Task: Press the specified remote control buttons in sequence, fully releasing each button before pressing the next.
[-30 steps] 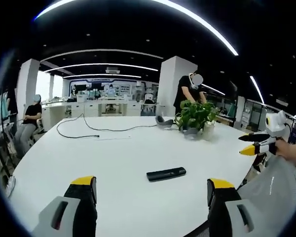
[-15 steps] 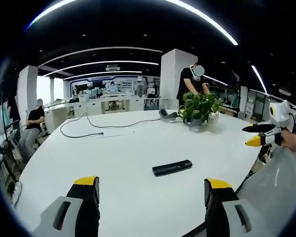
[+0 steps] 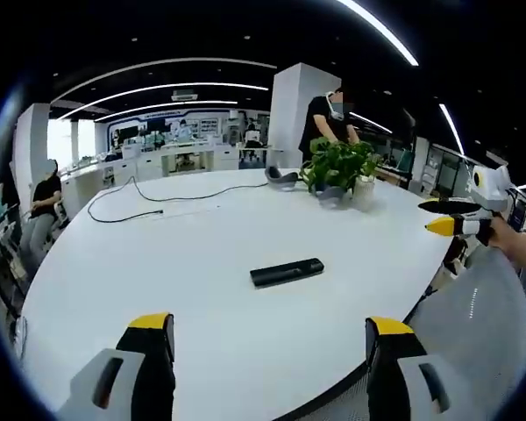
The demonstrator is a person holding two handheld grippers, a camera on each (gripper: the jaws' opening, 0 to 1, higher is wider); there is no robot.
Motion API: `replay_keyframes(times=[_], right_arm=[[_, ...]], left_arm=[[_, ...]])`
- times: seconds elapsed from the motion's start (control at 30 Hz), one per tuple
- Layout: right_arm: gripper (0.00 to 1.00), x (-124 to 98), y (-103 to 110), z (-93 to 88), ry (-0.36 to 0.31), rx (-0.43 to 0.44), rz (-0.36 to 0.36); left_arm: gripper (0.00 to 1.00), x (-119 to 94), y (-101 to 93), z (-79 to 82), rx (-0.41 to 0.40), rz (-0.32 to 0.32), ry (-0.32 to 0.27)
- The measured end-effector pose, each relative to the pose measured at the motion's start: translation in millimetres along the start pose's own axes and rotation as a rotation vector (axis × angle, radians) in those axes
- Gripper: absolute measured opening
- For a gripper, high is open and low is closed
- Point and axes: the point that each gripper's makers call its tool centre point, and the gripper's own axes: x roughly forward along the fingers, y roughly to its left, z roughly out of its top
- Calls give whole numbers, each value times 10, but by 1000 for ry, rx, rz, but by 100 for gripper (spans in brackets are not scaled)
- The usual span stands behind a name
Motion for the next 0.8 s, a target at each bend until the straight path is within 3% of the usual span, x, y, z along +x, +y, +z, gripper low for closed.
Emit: replay_keyframes(times=[0.37,0.8], right_arm=[[61,-4,-23,-8,4,15,-2],[61,14,32,-23,14,12,23]], left_arm=[[100,24,-23,3,-40,-47,8],[100,117,-192,5,63,-108,87]])
